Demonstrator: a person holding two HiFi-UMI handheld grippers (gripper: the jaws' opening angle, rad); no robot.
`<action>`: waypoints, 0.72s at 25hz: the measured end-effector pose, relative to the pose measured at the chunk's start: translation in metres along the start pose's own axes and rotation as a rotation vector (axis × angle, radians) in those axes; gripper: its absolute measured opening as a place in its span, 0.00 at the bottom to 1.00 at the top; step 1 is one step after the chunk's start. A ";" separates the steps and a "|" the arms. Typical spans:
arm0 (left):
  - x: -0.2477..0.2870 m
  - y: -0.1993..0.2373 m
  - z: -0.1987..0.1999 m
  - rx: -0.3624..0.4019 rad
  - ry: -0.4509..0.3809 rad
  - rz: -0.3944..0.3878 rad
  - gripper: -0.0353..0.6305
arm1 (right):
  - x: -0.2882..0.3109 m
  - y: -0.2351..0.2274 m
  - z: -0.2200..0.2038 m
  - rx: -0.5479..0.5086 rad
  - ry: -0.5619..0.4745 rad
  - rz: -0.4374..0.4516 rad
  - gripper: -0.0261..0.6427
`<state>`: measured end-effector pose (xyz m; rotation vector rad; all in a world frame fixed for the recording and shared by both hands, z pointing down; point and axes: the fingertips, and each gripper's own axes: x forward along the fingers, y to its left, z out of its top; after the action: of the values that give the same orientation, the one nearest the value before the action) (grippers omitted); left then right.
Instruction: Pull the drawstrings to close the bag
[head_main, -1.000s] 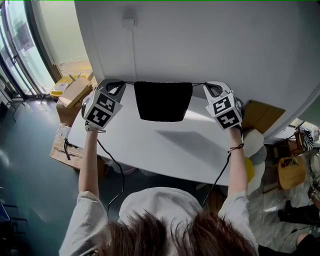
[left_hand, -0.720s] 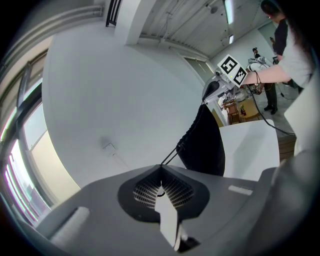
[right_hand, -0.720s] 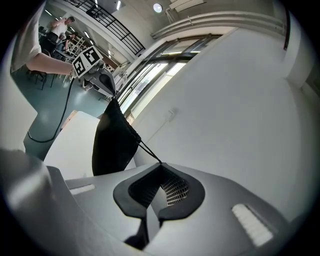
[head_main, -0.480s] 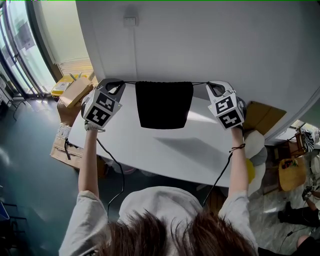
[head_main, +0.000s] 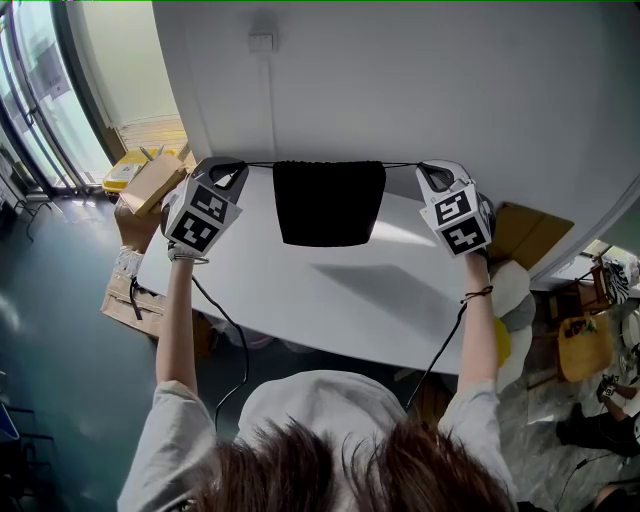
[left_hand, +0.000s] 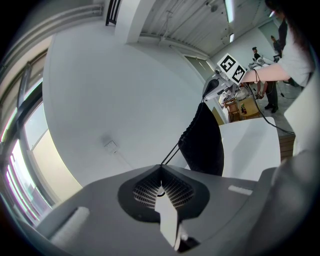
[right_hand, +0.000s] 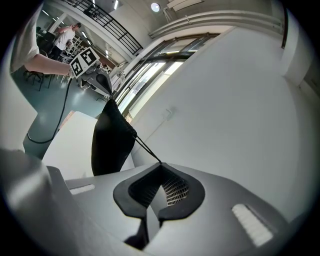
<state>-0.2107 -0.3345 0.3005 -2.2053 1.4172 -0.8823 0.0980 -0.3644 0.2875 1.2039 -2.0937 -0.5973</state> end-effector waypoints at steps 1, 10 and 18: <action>0.000 0.001 -0.001 -0.001 0.001 0.000 0.06 | 0.001 0.000 0.000 0.002 0.000 -0.001 0.06; 0.001 0.004 -0.008 -0.011 0.007 0.007 0.06 | 0.004 -0.002 0.000 0.007 0.004 -0.002 0.06; 0.003 0.007 -0.013 -0.005 0.014 0.006 0.06 | 0.007 -0.003 -0.004 0.017 0.009 -0.005 0.06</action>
<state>-0.2231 -0.3403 0.3062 -2.2014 1.4334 -0.8953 0.0996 -0.3720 0.2902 1.2200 -2.0924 -0.5766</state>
